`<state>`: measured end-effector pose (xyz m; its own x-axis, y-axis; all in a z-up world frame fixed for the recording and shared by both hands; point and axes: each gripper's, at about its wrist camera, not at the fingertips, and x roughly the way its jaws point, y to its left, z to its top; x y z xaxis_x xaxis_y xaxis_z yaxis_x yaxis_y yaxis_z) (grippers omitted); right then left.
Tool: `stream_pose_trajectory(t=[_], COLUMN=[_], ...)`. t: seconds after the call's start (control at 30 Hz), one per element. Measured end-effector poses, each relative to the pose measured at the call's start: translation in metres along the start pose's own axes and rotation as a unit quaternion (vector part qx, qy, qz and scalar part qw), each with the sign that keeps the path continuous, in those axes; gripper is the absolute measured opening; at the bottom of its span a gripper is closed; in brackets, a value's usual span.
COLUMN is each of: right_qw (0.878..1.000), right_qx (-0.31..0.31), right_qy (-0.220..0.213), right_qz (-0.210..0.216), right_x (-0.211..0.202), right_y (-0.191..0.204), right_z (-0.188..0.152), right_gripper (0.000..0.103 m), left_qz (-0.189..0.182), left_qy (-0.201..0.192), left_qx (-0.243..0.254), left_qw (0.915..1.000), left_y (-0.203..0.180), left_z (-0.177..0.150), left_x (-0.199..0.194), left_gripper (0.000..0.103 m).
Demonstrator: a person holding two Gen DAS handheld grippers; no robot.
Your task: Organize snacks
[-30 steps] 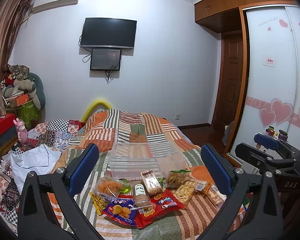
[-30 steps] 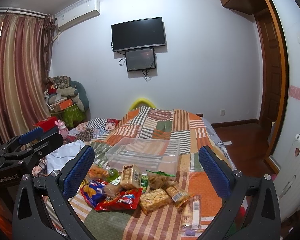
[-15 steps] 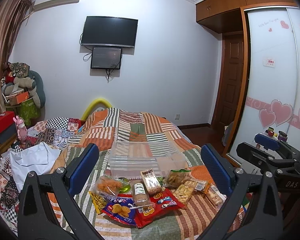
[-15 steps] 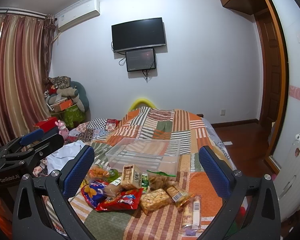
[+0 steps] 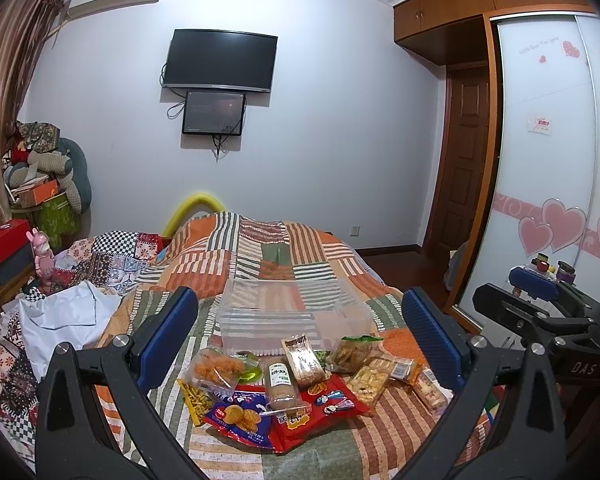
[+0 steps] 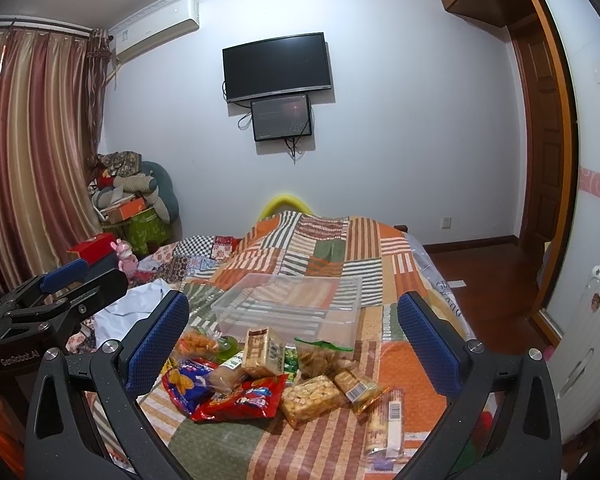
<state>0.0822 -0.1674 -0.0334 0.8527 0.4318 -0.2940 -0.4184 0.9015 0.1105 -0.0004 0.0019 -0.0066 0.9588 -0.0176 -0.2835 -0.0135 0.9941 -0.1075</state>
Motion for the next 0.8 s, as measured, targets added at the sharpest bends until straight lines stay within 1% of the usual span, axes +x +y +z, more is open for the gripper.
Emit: stream_pose_trajectory(t=[0.23,0.33,0.43,0.5,0.57,0.67,0.73,0.8], right_qw=[1.000,1.000,0.999,0.998,0.997,0.995,0.992,0.989], right_qx=[0.003,0.008,0.015,0.017,0.019,0.026,0.028,0.032], right_qy=[0.012,0.027,0.045,0.057,0.074,0.098,0.123,0.144], right_qz=[-0.001,0.004,0.002,-0.002,-0.011,-0.018,-0.026,-0.033], right_x=[0.008,0.016,0.024,0.030,0.036,0.045,0.052,0.055], right_y=[-0.002,-0.008,-0.017,-0.024,-0.032,-0.045,-0.056,-0.063], right_z=[-0.003,-0.007,-0.013,-0.017,-0.024,-0.035,-0.045,-0.052], right_gripper=[0.103,0.103,0.103,0.103,0.103,0.102,0.098,0.098], left_qz=[0.004,0.005,0.005,0.006,0.002,-0.004,-0.007,-0.009], left_qy=[0.017,0.038,0.066,0.090,0.119,0.159,0.183,0.204], left_qx=[-0.002,-0.006,-0.012,-0.016,-0.027,-0.042,-0.048,-0.053], left_qw=[0.9999,0.9993,0.9978,0.9957,0.9925,0.9863,0.9818,0.9776], left_y=[0.004,0.007,0.012,0.017,0.024,0.033,0.035,0.037], left_z=[-0.008,-0.013,-0.024,-0.031,-0.040,-0.053,-0.063,-0.072], left_x=[0.007,0.017,0.028,0.038,0.048,0.063,0.073,0.081], left_gripper=[0.103,0.103,0.098,0.090,0.085,0.081,0.081,0.081])
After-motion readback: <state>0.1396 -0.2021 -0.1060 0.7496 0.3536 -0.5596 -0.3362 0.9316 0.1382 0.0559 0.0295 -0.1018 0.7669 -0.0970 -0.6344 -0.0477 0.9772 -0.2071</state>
